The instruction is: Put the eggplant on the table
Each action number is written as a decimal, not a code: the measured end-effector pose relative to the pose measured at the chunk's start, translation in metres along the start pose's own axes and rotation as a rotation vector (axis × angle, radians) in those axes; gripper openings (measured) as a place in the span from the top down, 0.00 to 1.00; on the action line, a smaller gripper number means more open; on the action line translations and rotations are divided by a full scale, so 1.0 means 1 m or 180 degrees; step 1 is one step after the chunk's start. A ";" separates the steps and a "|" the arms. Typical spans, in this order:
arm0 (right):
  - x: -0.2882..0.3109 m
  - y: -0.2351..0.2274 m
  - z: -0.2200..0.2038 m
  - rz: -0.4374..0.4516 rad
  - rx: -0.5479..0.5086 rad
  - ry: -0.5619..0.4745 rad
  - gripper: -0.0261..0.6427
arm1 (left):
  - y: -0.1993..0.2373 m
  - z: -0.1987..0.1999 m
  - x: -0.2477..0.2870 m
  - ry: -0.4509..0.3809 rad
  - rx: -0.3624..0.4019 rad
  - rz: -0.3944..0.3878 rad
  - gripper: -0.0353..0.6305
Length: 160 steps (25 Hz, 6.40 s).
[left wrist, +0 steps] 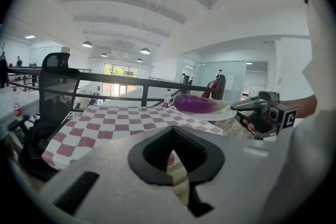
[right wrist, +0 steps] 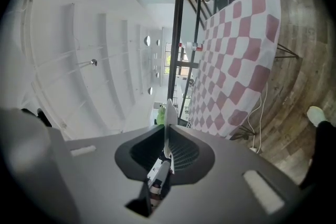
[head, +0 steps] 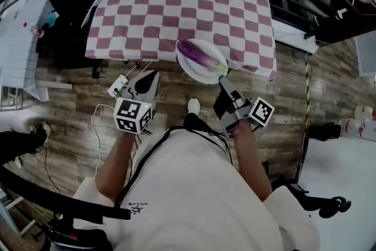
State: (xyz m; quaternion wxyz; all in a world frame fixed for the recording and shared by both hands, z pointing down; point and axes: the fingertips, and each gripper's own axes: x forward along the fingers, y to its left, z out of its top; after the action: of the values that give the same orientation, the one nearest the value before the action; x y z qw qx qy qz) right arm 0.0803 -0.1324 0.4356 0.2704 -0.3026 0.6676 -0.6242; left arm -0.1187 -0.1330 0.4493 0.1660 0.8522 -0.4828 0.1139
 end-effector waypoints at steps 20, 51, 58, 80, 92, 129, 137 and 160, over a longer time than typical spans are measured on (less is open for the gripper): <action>0.071 -0.025 0.126 -0.0010 0.0039 0.0543 0.91 | 0.004 0.038 0.113 -0.0007 -0.0116 0.0453 0.94; 0.196 -0.080 0.157 0.0042 0.0001 0.0650 0.91 | 0.113 0.055 0.175 0.0178 -0.0117 0.0315 0.94; 0.245 -0.112 0.166 0.0036 -0.0101 0.0798 0.91 | 0.144 0.056 0.206 0.0303 -0.0085 0.0174 0.94; 0.323 -0.200 0.169 0.0019 -0.0094 0.1072 0.91 | 0.189 0.035 0.250 0.0680 0.0071 -0.0190 0.94; 0.357 -0.217 0.157 -0.0092 -0.0152 0.1215 0.91 | 0.214 0.027 0.247 0.0749 0.0058 -0.0280 0.94; 0.356 -0.267 0.161 -0.1180 -0.0290 0.1030 0.92 | 0.237 0.026 0.257 0.0667 -0.0118 -0.0308 0.94; 0.353 -0.273 0.159 -0.1491 -0.0374 0.1021 0.91 | 0.233 0.026 0.251 0.0625 -0.0168 -0.0315 0.94; 0.320 -0.240 0.157 -0.1683 -0.0705 0.0890 0.83 | 0.200 0.031 0.223 0.0450 -0.0103 -0.0197 0.94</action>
State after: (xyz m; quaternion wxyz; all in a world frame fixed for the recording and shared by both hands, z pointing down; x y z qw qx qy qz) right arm -0.0025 -0.4843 0.6688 -0.0301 -0.4045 0.6604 -0.6320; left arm -0.1765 -0.4159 0.5349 0.2168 0.8538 -0.4451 0.1608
